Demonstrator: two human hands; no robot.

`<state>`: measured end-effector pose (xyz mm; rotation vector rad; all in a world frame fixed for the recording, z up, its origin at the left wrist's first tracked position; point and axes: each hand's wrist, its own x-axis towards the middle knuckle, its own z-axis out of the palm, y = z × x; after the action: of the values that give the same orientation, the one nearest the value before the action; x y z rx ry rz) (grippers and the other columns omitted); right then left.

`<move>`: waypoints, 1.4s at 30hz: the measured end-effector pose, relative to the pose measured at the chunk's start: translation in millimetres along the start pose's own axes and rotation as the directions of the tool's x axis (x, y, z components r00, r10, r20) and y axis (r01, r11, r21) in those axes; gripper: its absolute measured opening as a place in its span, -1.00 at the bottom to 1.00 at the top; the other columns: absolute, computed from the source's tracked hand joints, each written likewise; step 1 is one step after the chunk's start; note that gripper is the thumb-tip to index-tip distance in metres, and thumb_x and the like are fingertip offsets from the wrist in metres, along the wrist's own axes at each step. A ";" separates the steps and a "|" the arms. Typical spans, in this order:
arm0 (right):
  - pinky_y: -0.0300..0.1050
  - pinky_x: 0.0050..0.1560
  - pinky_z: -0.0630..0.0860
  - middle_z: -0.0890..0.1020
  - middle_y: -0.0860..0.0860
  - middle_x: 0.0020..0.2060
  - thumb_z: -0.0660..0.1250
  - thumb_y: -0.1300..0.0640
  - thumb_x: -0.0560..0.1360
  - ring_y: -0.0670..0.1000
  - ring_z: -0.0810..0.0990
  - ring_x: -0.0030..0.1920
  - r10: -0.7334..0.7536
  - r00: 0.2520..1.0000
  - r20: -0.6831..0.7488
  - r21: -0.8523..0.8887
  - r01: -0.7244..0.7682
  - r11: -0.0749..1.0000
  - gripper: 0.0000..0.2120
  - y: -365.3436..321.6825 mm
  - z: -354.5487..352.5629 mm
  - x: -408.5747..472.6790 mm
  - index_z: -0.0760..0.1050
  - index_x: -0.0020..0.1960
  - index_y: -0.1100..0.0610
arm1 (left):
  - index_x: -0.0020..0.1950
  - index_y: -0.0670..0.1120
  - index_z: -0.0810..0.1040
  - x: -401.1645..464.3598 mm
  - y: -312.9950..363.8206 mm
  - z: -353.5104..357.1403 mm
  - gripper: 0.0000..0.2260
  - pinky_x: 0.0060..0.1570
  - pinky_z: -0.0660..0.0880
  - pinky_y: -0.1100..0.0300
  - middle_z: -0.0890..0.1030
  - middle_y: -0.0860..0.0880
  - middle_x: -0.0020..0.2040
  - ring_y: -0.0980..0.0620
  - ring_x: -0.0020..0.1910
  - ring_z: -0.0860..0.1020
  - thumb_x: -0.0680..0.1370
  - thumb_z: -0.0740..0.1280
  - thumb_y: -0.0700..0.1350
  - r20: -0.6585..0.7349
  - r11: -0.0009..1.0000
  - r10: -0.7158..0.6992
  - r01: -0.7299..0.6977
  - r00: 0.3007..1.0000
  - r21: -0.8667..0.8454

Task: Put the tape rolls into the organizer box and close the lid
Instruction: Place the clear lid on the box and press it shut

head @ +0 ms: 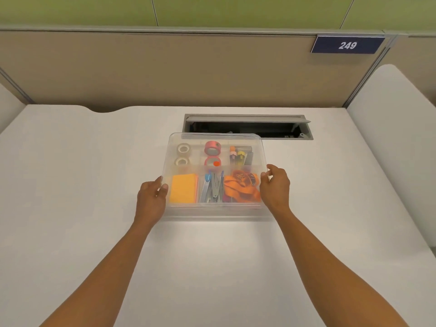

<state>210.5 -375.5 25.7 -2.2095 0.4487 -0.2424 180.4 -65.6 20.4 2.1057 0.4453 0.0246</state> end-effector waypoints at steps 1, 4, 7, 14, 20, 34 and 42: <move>-0.02 0.17 0.42 0.52 0.16 0.18 0.22 0.17 0.58 0.14 0.52 0.16 -0.010 1.000 0.001 -0.014 0.010 1.000 -0.67 1.6 1.9 0.1 0.43 0.32 0.20 | 0.40 -0.01 0.43 0.4 -1.7 1.4 -0.65 0.16 0.33 0.11 0.44 -0.09 0.13 -0.05 0.09 0.47 0.62 0.17 -0.02 -0.001 1.000 0.002 -0.002 1.000 0.030; -0.05 0.14 0.42 0.53 0.15 0.17 0.23 0.15 0.58 0.12 0.52 0.15 -0.028 1.000 0.009 -0.039 0.028 0.999 -0.67 5.4 6.0 2.2 0.43 0.33 0.18 | 0.44 0.04 0.38 1.5 -5.8 5.0 -0.63 0.08 0.32 0.11 0.45 -0.06 0.03 -0.04 0.01 0.44 0.63 0.12 0.01 0.002 0.998 -0.009 0.009 1.000 0.061; -0.05 0.11 0.43 0.55 0.15 0.14 0.21 0.13 0.59 0.12 0.53 0.12 -0.032 0.999 0.018 -0.042 0.033 0.999 -0.66 6.8 8.4 6.5 0.42 0.34 0.16 | 0.45 0.02 0.35 4.5 -6.2 8.7 -0.62 0.10 0.31 0.12 0.46 -0.04 0.08 -0.02 0.05 0.43 0.64 0.12 0.01 -0.007 0.999 -0.024 0.025 1.000 0.045; 0.08 0.15 0.50 0.58 0.13 0.18 0.16 0.07 0.61 0.13 0.56 0.13 -0.024 0.998 0.064 -0.071 0.029 0.997 -0.65 11.8 12.1 11.9 0.36 0.38 0.09 | 0.49 -0.05 0.30 7.6 -8.7 15.5 -0.59 0.27 0.31 0.07 0.48 -0.15 0.30 -0.11 0.29 0.43 0.65 0.10 -0.02 -0.016 0.999 -0.010 0.011 1.000 0.053; 0.08 0.17 0.46 0.57 0.10 0.22 0.13 0.06 0.61 0.15 0.55 0.18 -0.015 0.997 0.074 -0.091 0.021 0.996 -0.65 14.5 14.0 11.4 0.36 0.37 0.08 | 0.55 0.05 0.15 9.3 -4.1 18.6 -0.57 0.03 0.37 0.10 0.40 -0.09 0.00 -0.05 -0.03 0.44 0.66 0.07 -0.06 -0.017 0.981 0.062 -0.058 0.998 0.186; 0.05 0.33 0.29 0.26 0.03 0.49 0.13 -0.20 0.57 0.09 0.27 0.45 -0.185 0.969 0.162 -0.280 0.225 0.933 -0.44 -2.8 34.3 76.5 0.18 0.49 0.03 | 0.53 -0.12 0.17 78.4 42.8 20.9 -0.42 0.40 0.26 -0.10 0.20 -0.12 0.55 -0.15 0.49 0.22 0.60 0.16 0.14 0.035 0.864 0.274 -0.262 0.961 0.429; 0.06 0.40 0.19 0.02 -0.05 0.56 0.01 -0.31 0.55 0.04 0.10 0.52 -0.185 0.943 0.276 -0.328 0.273 0.904 -0.31 4.3 52.1 86.1 -0.01 0.55 0.02 | 0.57 -0.09 0.00 93.6 33.2 35.1 -0.33 0.40 0.24 -0.06 0.03 -0.06 0.60 -0.11 0.53 0.16 0.58 -0.01 0.26 0.151 0.794 0.200 -0.251 0.968 0.554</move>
<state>305.3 -375.2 -8.4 -2.6189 0.0985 -0.0129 284.5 -79.9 13.8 2.7362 0.1472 -0.0691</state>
